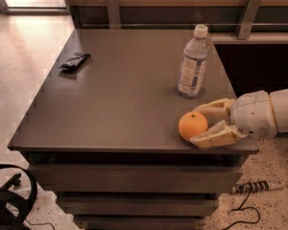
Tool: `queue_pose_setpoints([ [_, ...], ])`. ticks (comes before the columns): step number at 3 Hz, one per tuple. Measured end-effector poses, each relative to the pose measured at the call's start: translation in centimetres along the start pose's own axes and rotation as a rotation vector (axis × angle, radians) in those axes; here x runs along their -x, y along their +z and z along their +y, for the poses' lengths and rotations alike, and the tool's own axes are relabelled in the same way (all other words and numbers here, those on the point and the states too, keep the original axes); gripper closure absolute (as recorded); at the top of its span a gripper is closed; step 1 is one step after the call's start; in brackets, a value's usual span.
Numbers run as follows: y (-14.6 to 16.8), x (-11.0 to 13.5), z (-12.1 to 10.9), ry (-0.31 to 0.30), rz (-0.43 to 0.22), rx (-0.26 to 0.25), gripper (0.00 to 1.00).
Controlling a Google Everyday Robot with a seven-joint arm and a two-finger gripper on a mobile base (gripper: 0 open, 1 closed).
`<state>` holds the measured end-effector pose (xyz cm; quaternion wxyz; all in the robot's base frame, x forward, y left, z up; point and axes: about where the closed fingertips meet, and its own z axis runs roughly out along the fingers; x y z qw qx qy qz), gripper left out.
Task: Move orange near rxbar blueberry
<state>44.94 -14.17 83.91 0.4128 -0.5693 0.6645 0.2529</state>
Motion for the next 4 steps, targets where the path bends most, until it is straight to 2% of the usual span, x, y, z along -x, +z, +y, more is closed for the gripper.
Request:
queue_pose_setpoints([
  [1,0.1,2.0,-0.7,-0.025,0.031,-0.006,1.00],
  [2,1.0,6.2,-1.9,-0.074,0.062,-0.031,1.00],
  [3,2.8,9.7,-2.2,-0.098,0.043,-0.086,1.00],
  [4,6.2,11.1,-1.6,-0.092,-0.040,-0.148,1.00],
])
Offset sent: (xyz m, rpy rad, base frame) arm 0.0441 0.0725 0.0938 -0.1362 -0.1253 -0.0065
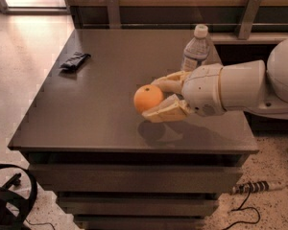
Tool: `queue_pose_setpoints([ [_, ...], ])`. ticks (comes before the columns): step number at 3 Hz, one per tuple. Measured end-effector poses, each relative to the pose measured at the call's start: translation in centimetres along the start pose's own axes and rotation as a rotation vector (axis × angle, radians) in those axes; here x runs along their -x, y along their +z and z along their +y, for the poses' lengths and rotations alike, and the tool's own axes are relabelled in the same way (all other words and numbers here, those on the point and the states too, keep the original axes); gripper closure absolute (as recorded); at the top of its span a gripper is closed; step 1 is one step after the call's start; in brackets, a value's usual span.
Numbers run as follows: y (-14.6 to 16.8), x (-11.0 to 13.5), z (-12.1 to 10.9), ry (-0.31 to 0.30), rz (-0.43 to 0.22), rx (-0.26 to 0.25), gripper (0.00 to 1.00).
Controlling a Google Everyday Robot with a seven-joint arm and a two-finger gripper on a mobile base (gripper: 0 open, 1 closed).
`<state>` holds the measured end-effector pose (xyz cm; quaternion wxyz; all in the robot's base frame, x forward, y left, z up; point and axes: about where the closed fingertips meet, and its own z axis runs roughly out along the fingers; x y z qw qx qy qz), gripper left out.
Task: Move orange near rxbar blueberry
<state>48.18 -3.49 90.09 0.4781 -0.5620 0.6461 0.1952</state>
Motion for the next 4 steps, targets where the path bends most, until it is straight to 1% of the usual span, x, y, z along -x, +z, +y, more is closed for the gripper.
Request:
queue_pose_setpoints([
  [1,3.5,1.3,0.4,0.005,-0.093,-0.071,1.00],
  [2,6.2,3.5,-1.0,-0.018,-0.147,-0.174,1.00],
  [3,8.3,6.0,-3.0,-0.053,-0.145,-0.261,1.00],
  [4,8.5,6.3,-3.0,-0.056,-0.143,-0.259,1.00],
])
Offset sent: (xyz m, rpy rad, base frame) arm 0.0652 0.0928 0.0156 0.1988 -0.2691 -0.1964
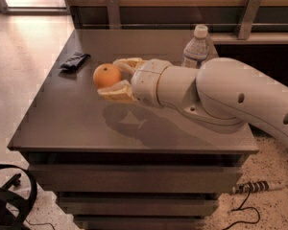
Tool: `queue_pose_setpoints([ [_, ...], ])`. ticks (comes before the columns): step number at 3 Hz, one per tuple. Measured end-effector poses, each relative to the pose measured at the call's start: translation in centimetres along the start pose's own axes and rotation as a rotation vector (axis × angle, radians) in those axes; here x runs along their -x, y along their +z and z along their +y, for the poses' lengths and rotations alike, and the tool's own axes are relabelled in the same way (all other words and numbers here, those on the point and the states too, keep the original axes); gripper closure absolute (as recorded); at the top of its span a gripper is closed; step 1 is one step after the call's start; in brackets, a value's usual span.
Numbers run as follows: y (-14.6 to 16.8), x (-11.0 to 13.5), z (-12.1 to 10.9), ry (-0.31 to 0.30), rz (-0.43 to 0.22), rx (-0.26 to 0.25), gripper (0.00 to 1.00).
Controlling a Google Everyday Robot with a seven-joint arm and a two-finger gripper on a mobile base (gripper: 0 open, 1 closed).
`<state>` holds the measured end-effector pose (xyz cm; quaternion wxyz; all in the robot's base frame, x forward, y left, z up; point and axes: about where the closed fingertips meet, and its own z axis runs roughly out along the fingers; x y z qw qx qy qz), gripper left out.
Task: Move orange near rxbar blueberry
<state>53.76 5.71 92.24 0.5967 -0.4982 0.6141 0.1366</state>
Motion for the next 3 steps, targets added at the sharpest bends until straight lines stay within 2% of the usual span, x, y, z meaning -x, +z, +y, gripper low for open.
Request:
queue_pose_setpoints([
  [1,1.4,-0.6,-0.6,0.011,0.033,0.006,1.00],
  [2,2.9,-2.8,-2.4,0.026,0.114,-0.024,1.00],
  [3,6.4,-4.9,-3.8,0.077,0.155,-0.026,1.00],
])
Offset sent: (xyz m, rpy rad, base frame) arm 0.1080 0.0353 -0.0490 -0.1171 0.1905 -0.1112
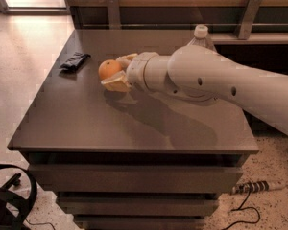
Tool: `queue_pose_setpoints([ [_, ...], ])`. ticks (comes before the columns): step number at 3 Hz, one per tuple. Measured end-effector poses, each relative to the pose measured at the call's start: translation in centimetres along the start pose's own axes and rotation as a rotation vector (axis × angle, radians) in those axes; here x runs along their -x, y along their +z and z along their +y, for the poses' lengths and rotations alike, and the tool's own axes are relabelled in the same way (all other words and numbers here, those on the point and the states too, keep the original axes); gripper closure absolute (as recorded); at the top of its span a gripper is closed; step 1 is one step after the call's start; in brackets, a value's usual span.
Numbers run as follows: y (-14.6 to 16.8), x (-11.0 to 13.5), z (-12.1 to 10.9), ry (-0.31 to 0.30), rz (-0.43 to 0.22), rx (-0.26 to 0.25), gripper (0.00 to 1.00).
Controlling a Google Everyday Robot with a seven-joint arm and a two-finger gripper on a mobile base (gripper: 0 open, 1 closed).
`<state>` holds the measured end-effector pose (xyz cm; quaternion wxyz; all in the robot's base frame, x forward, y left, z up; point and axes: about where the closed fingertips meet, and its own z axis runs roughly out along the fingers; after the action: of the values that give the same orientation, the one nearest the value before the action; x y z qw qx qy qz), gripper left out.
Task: Move orange near rxbar blueberry
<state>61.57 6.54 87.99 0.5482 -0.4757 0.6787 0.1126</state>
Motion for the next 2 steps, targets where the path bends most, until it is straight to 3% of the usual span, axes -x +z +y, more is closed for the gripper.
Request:
queue_pose_setpoints([
  [2,6.6,1.0,0.7,0.035,-0.041,0.063,1.00],
])
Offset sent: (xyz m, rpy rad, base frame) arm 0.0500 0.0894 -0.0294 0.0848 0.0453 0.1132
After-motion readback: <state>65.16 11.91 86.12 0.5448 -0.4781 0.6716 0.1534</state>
